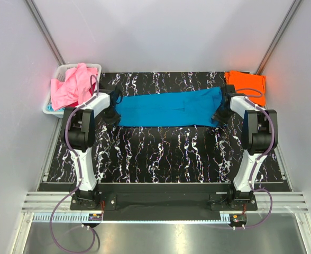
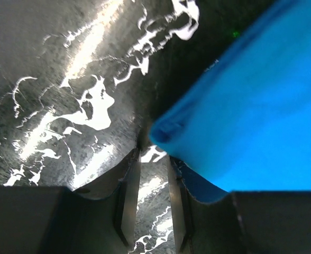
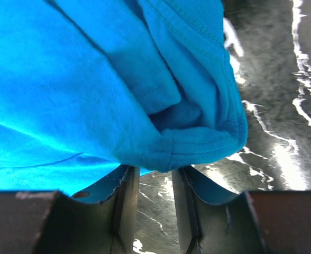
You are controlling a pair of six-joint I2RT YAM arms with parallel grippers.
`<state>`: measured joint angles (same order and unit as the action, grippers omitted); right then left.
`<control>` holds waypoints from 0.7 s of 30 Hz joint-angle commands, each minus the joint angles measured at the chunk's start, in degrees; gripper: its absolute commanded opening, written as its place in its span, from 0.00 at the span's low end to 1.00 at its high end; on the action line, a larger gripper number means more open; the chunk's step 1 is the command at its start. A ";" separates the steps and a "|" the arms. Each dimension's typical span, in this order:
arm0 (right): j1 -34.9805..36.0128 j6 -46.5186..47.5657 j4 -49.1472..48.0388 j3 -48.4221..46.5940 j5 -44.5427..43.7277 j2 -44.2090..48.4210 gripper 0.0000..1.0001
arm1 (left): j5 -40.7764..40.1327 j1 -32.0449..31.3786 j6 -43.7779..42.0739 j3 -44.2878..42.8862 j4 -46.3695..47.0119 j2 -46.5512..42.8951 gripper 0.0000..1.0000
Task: Fold and stack the t-shirts
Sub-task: Fold the tshirt
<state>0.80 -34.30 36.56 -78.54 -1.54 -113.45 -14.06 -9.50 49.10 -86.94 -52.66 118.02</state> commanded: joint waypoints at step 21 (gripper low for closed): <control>-0.45 1.61 3.17 -2.67 -1.01 -0.37 0.34 | 3.78 -1.58 -2.26 -4.64 -0.77 -10.53 0.33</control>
<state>0.62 -33.21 38.92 -79.20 -2.35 -113.45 -11.86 -10.50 47.86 -88.71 -53.98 109.56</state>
